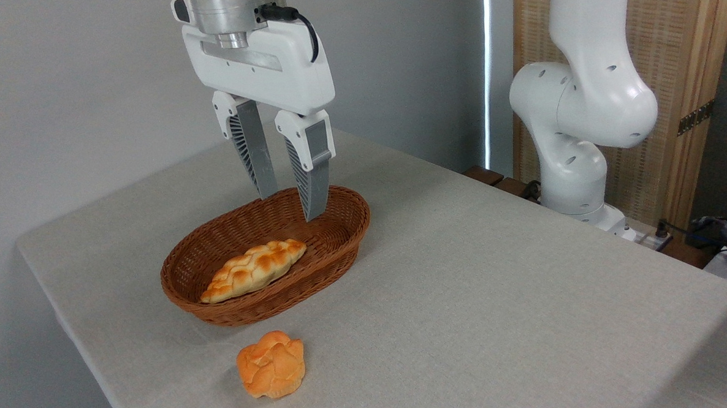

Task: Put bread into the basket
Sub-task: 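Move the open gripper down over the orange bread roll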

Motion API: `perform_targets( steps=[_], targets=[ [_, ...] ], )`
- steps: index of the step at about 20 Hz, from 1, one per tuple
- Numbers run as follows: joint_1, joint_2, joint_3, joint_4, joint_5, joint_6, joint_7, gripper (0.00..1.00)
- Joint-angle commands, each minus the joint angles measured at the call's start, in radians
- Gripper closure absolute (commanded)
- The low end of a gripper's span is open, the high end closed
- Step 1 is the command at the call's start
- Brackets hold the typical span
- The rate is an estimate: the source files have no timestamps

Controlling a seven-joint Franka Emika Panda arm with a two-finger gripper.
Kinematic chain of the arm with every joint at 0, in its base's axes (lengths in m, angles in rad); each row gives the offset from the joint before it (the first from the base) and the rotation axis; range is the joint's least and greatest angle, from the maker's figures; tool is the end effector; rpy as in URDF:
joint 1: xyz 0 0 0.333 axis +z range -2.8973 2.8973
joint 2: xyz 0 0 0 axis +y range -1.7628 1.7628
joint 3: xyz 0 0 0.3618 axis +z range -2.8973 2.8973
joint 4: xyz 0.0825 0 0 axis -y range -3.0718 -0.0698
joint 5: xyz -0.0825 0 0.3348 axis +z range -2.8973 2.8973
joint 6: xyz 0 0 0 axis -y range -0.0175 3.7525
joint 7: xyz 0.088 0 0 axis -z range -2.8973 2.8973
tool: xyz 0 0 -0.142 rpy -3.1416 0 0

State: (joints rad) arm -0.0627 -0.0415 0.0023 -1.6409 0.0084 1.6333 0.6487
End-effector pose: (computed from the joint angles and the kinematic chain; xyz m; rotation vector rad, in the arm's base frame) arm 0.4964 -0.0288 0.6319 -2.9290 1.0849 -0.0469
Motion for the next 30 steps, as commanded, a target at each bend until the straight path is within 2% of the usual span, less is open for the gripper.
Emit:
perform_targets(
  steps=[1,10,17,22,26,30],
  targets=[
    [-0.006,-0.003,0.012,0.012,-0.004,-0.032,0.014,0.00],
    [-0.006,-0.005,0.012,0.009,-0.004,-0.032,0.011,0.00],
    [-0.006,0.000,0.012,0.007,-0.025,0.002,0.012,0.00],
    [0.000,0.002,0.013,-0.054,-0.024,0.181,0.016,0.00],
    [0.014,0.023,0.013,-0.095,-0.013,0.258,0.060,0.00],
    [0.018,0.048,0.013,-0.170,-0.011,0.396,0.066,0.00]
  ],
)
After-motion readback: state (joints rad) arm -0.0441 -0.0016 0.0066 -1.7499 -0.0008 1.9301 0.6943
